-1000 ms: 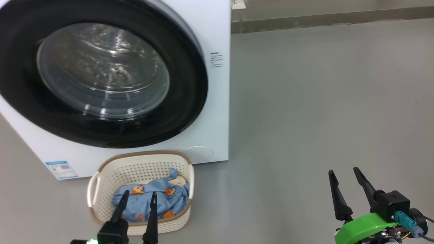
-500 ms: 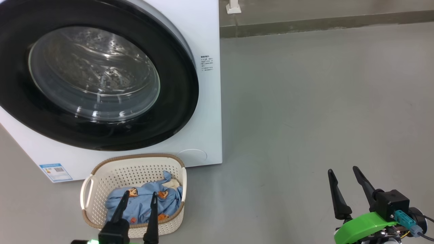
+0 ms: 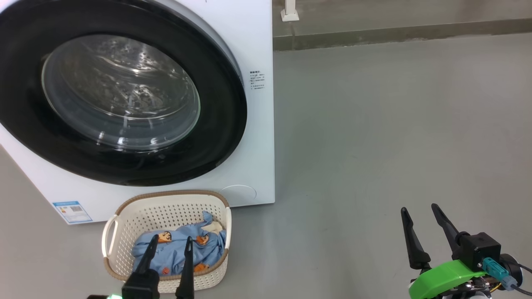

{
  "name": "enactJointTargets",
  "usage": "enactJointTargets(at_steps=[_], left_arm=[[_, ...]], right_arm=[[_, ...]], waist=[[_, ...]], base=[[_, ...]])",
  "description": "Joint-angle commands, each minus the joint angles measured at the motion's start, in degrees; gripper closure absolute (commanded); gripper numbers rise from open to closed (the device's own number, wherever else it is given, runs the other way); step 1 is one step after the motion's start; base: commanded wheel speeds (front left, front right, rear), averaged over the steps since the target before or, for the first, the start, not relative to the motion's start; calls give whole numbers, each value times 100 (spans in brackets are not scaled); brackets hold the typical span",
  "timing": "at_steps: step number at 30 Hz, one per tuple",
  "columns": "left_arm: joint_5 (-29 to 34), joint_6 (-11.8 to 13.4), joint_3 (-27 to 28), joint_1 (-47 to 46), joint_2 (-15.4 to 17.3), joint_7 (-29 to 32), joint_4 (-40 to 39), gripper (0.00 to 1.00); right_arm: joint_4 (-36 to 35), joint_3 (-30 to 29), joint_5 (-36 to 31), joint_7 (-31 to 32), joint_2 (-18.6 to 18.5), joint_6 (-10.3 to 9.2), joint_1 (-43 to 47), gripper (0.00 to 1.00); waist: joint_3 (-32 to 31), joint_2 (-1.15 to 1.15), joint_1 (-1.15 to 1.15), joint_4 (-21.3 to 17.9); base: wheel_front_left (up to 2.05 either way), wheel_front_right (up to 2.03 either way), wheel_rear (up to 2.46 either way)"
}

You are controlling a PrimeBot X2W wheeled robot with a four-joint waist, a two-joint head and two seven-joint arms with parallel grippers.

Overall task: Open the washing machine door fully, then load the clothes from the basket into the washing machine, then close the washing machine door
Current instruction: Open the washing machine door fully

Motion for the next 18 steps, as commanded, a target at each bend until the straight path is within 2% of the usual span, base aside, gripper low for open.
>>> enactJointTargets(at_steps=[1, 13, 18], left_arm=[[106, 33, 201, -86, 31, -38, -106, 0], [33, 0, 269, -33, 31, -38, -35, 0], [-232, 23, 338, -4, 31, -38, -17, 0]], right_arm=[[-145, 174, 5, -70, -40, 9, -130, 0], [-169, 225, 5, -70, -40, 9, -95, 0], [-212, 291, 25, -70, -40, 9, -76, 0]], waist=[[-14, 0, 0, 11], [-41, 0, 0, 51], [-31, 0, 0, 84]], base=[[0, 0, 0], [0, 0, 0], [0, 0, 0]])
